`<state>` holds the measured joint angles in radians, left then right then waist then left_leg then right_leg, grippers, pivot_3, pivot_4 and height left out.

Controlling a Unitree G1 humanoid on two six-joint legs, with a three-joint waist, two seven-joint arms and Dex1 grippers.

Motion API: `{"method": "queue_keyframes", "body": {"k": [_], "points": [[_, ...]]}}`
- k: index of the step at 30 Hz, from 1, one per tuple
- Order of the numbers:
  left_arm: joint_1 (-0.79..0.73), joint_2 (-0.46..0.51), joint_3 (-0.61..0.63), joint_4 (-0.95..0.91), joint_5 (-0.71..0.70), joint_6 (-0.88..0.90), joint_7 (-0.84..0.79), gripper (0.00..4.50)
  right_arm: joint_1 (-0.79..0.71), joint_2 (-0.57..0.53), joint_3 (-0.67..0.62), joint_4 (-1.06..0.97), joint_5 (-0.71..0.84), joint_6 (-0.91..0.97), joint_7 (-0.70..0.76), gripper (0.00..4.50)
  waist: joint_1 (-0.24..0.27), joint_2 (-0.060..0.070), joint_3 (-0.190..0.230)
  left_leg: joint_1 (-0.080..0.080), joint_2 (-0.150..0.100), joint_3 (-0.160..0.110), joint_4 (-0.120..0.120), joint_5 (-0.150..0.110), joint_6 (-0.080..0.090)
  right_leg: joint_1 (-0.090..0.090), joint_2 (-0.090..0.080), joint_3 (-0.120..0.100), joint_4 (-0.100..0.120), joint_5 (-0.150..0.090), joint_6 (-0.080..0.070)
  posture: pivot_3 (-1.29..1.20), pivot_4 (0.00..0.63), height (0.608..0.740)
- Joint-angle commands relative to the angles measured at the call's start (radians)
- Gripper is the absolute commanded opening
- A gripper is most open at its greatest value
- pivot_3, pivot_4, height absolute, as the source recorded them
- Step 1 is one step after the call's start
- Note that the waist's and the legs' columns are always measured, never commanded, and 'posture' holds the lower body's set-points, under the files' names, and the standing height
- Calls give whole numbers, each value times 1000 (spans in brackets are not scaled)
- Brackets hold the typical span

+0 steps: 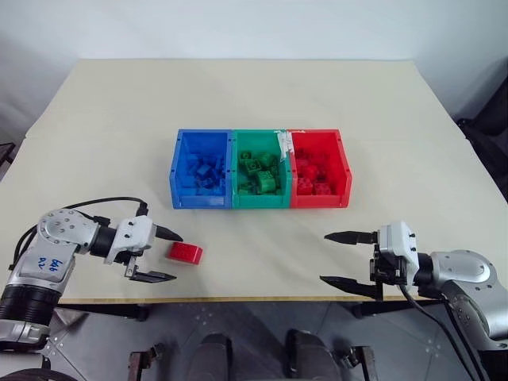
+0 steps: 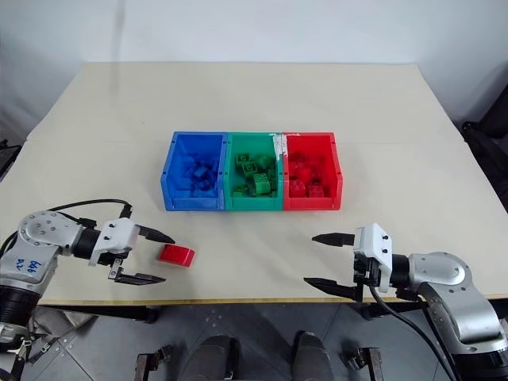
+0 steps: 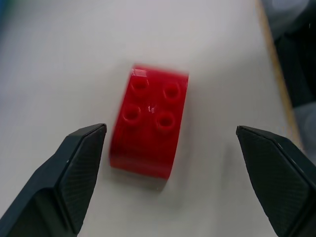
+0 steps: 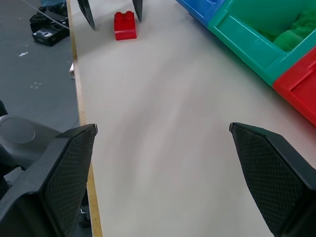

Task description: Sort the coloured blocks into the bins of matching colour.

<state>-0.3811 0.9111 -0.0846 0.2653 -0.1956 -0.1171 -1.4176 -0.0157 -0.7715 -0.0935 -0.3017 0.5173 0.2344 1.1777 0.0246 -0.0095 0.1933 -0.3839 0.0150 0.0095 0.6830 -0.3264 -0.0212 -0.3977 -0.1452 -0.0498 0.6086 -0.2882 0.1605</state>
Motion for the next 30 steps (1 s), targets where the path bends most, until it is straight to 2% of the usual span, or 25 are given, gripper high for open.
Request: {"method": "queue_keyframes", "body": {"k": [1, 8, 11, 14, 16, 19, 24, 27, 30], "points": [[-21, -14, -19, 32, 42, -4, 23, 3650, 1, -8, -23, -12, 13, -28, 20, 4500, 0, 0, 0, 0, 0, 0, 0, 0, 0, 0, 0, 0, 0, 0, 0, 0, 150, 740], [-39, -32, -9, 45, 18, 14, 12, 1507, 0, 15, -35, -21, 23, -77, 24, 4500, 0, 0, 0, 0, 0, 0, 0, 0, 0, 0, 0, 0, 1, 0, 0, 0, 150, 740], [-54, -59, 24, -5, -49, 51, 11, 1475, 18, 49, -48, -38, 50, -108, 16, 4500, 1, 0, 0, 0, 0, 0, 0, 0, 0, 0, 0, 0, 1, 0, 0, 0, 150, 740], [-97, -98, 47, -98, -142, 159, 12, 1475, 55, 73, -72, -56, 67, -113, -5, 4500, 2, -1, 0, 0, 0, -1, 0, 0, 0, 0, 0, 0, 1, 0, 0, 0, 150, 740], [-144, -131, 46, -129, -165, 205, 36, 1475, 64, 94, -104, -73, 99, -83, -66, 4500, 2, -1, 0, -1, 0, -1, 1, 0, 0, 0, 0, 0, 0, 0, 0, 0, 150, 740], [-300, -240, -5, -119, -123, 284, 140, 1475, 103, 155, -206, -97, 148, -48, -218, 4500, 4, -1, 0, -1, 0, -2, 2, 1, -1, 0, 0, 0, 1, 0, 1, 0, 150, 740], [-516, -450, -79, 23, -41, 318, 274, 1475, 192, 235, -295, -168, 154, -39, -379, 4500, 11, -1, 0, -1, -1, -1, 2, 1, -1, 1, 0, 0, 1, 1, 1, 0, 150, 740], [-637, -563, -115, 203, 30, 241, 339, 1475, 250, 250, -310, -205, 135, -42, -419, 4500, 3, -1, 0, -1, -1, 0, 1, 1, -1, 1, 0, 0, -1, 1, 1, 0, 150, 740], [-780, -665, -114, 472, 104, 119, 465, 1475, 292, 270, -322, -225, 125, -61, -456, 4500, -1, -1, 0, -1, -1, 0, 1, 1, 0, 1, 0, 0, -1, 1, 1, 0, 150, 740]]}}
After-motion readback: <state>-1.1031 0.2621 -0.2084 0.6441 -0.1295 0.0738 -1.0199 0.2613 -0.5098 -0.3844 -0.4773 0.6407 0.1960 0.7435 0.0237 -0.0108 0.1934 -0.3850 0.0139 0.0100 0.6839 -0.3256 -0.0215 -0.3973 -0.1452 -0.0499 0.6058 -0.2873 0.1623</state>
